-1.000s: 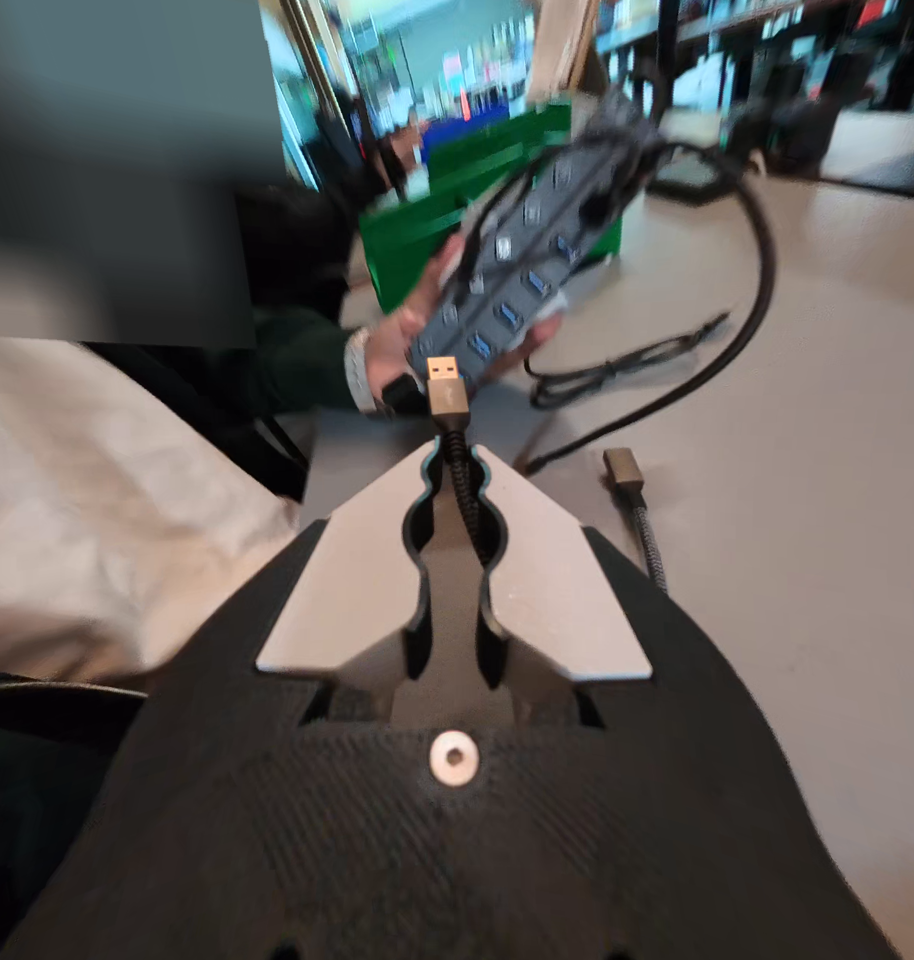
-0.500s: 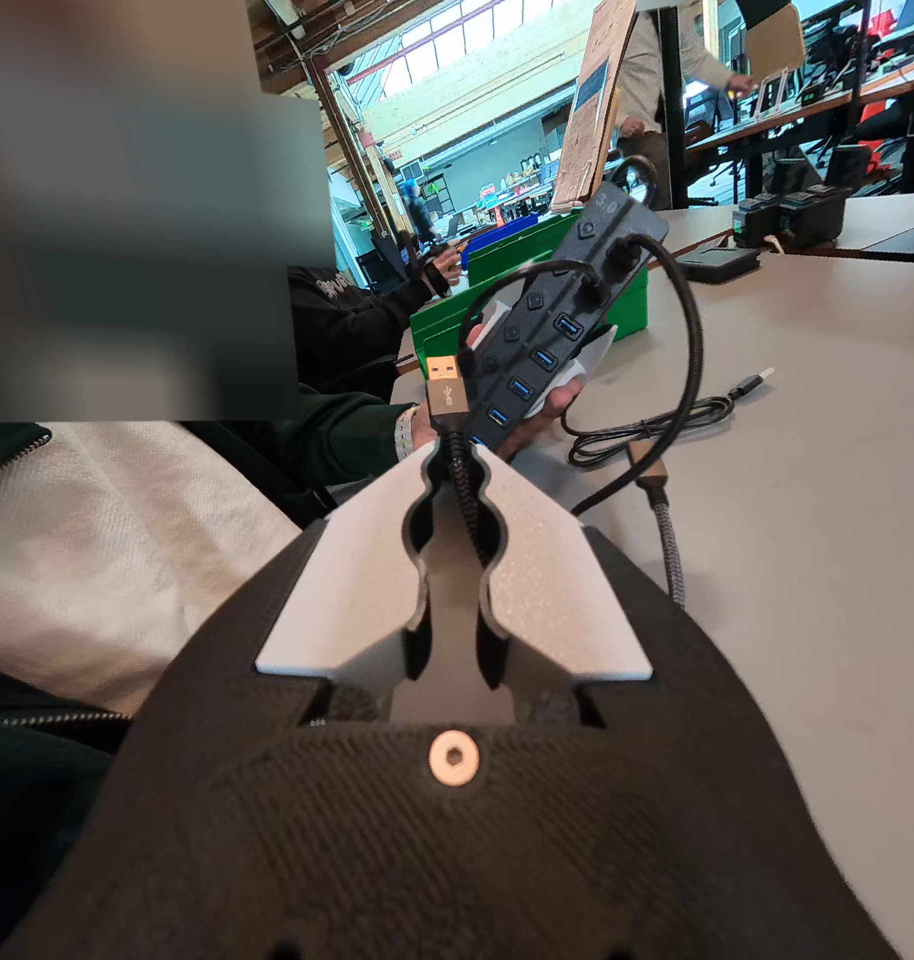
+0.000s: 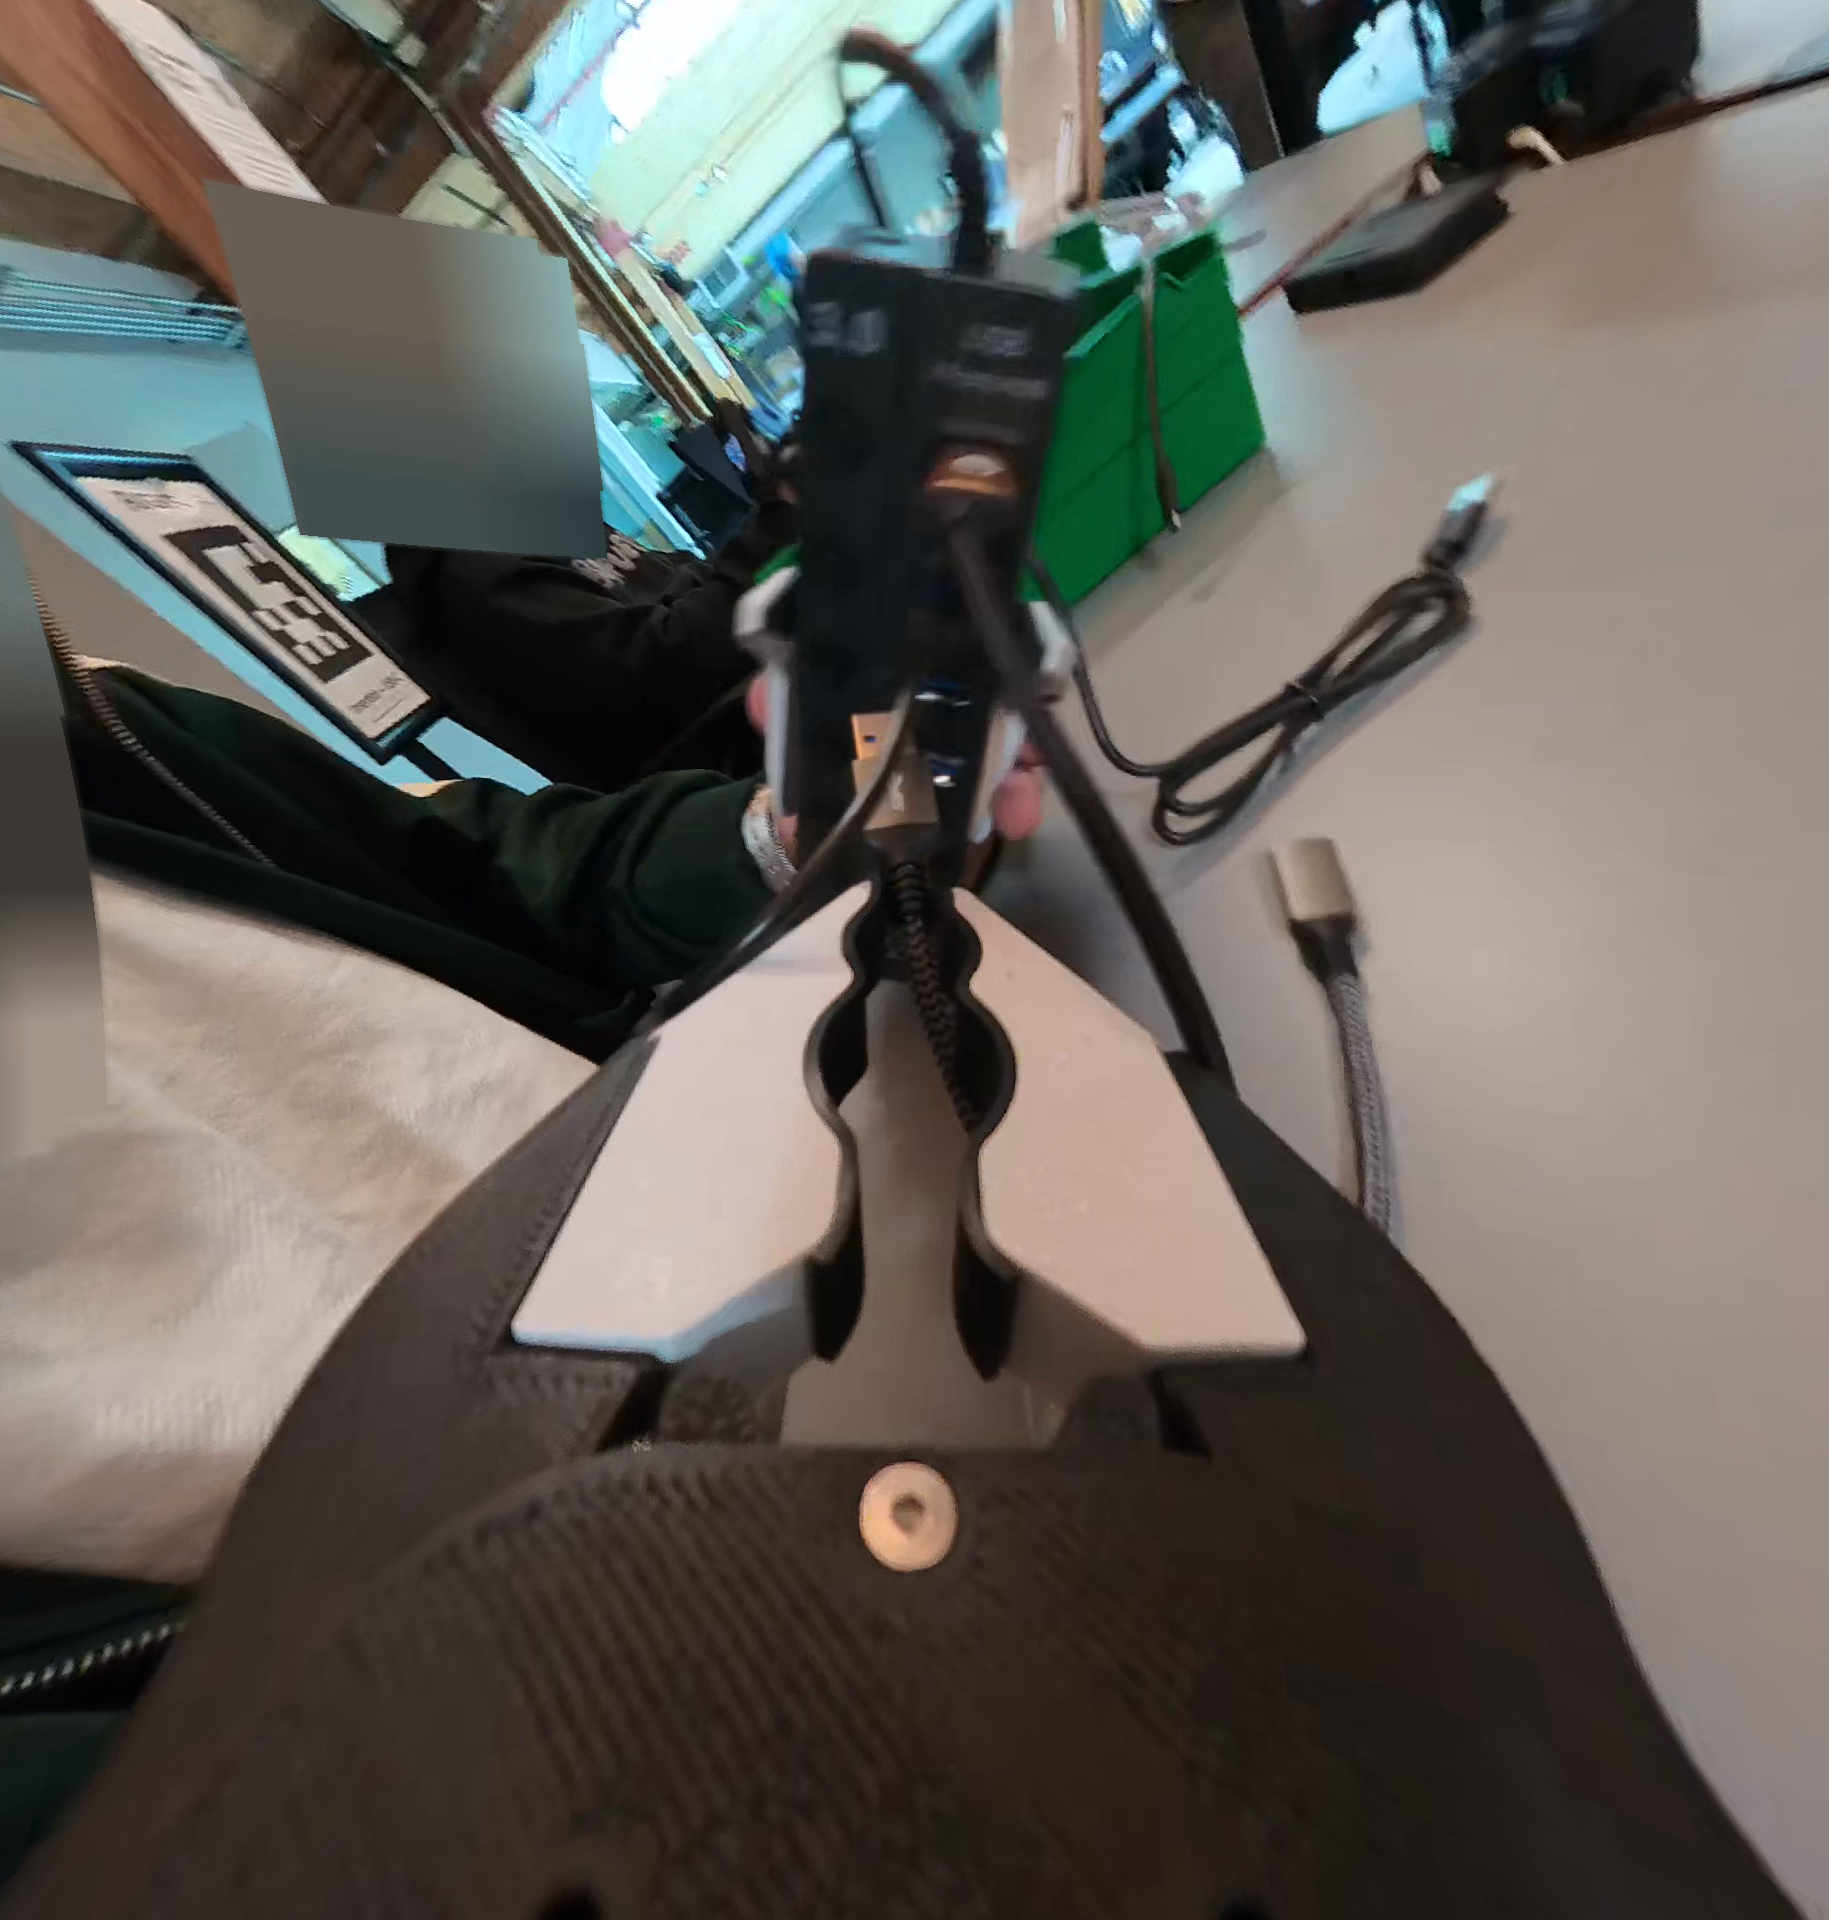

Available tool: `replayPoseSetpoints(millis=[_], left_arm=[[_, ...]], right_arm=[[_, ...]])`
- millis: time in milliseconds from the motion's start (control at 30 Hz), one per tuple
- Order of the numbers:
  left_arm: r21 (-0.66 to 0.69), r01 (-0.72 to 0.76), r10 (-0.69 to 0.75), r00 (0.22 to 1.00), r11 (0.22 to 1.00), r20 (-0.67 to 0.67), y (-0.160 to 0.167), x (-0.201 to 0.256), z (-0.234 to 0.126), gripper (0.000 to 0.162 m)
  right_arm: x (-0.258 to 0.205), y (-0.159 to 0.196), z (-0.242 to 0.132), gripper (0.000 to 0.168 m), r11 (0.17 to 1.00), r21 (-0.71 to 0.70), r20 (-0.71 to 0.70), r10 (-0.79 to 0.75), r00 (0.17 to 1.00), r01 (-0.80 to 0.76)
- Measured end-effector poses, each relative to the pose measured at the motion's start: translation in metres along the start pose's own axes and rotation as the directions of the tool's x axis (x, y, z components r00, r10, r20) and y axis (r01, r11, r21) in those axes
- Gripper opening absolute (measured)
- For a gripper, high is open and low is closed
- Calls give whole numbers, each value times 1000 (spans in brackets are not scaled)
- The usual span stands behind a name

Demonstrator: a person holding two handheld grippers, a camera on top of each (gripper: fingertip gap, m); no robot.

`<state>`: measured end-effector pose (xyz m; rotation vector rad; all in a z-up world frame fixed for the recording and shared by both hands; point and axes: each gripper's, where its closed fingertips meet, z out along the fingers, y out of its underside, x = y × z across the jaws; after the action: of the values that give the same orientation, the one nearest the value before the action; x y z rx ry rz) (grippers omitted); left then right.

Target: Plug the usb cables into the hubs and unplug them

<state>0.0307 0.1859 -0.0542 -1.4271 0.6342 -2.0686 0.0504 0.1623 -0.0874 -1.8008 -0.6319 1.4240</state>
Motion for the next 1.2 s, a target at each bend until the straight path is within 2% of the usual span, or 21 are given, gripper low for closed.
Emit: replayPoseSetpoints(millis=[200, 367, 633, 833, 1200], left_arm=[[-106, -140, 145, 989, 984, 38, 17, 0, 6, 52], [-160, -178, 192, 978, 971, 80, 24, -8, 6, 52], [-192, -171, 194, 976, 966, 104, 29, -13, 6, 52], [-199, -124, 150, 981, 972, 121, 31, -18, 6, 50], [-224, -103, 131, 985, 969, 115, 37, -18, 6, 55]], right_arm=[[8, 4, -5, 8, 999, -32, -85, 16, 996, -19], [9, 10, -7, 8, 995, -98, -117, -35, 992, 23], [13, 15, -8, 7, 988, -147, -153, -77, 985, 55], [16, 11, -10, 7, 972, -156, -210, -209, 955, 178], [18, 8, -13, 7, 986, -101, -179, -149, 973, 132]])
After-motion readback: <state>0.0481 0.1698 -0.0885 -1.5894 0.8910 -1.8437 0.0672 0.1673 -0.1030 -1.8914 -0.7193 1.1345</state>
